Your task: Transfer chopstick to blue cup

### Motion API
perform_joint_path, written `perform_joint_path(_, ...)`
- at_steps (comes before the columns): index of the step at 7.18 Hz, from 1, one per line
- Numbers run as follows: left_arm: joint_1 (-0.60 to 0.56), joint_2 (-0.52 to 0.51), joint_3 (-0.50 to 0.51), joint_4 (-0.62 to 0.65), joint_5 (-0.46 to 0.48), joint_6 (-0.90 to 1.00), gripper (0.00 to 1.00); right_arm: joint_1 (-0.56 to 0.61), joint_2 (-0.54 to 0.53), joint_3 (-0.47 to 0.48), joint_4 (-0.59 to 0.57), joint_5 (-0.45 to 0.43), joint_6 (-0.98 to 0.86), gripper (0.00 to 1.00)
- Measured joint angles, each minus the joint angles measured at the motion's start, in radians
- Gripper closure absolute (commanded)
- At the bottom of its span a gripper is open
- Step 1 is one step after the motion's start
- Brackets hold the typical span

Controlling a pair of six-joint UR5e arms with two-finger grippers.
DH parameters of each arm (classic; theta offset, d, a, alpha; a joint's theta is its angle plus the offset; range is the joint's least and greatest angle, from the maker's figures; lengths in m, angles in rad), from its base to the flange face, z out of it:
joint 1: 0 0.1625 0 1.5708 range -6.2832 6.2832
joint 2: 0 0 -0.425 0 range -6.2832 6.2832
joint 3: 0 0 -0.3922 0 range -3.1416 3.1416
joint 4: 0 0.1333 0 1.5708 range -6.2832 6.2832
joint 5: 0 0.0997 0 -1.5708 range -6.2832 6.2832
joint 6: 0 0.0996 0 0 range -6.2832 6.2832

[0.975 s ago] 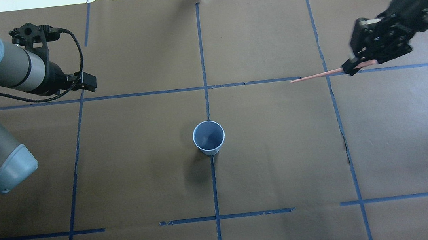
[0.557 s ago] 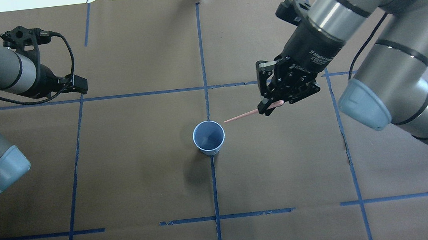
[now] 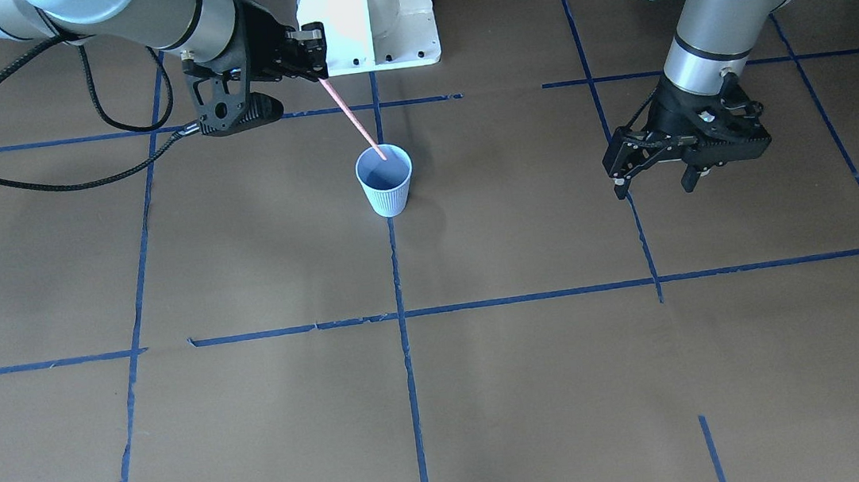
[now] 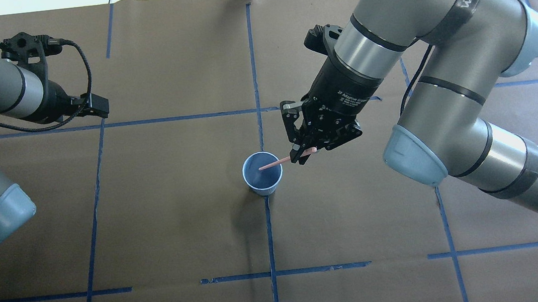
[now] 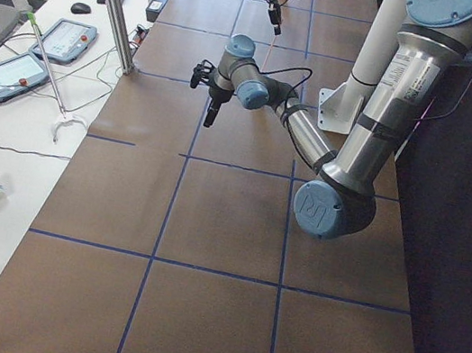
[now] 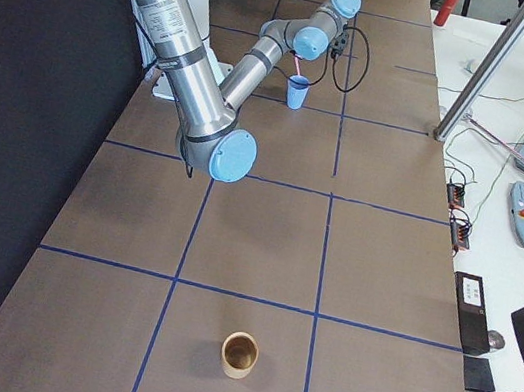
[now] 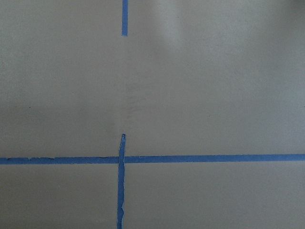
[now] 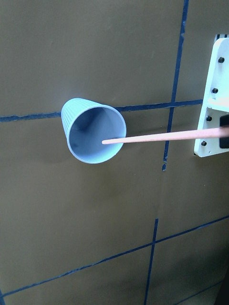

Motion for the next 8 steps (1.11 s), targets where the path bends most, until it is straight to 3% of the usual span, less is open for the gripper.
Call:
perform_joint_path(3, 0.0, 0.001, -0.012, 0.0, 0.0, -0.006, 0.0, -0.07, 0.018, -0.074, 0.007, -0.094, 0.004, 0.97)
perform_joint_path(4, 0.0, 0.0, -0.016, 0.001, 0.0, -0.009, 0.0, -0.085, 0.03, -0.116, 0.034, -0.114, 0.003, 0.77)
perform_joint_path(5, 0.0, 0.0, -0.022, 0.002, 0.0, -0.012, 0.0, -0.092, 0.037, -0.159, 0.082, -0.125, 0.005, 0.01)
perform_joint_path(8, 0.001, 0.001, -0.028, 0.003, 0.0, -0.024, 0.0, -0.091, 0.045, -0.185, 0.135, -0.143, 0.023, 0.0)
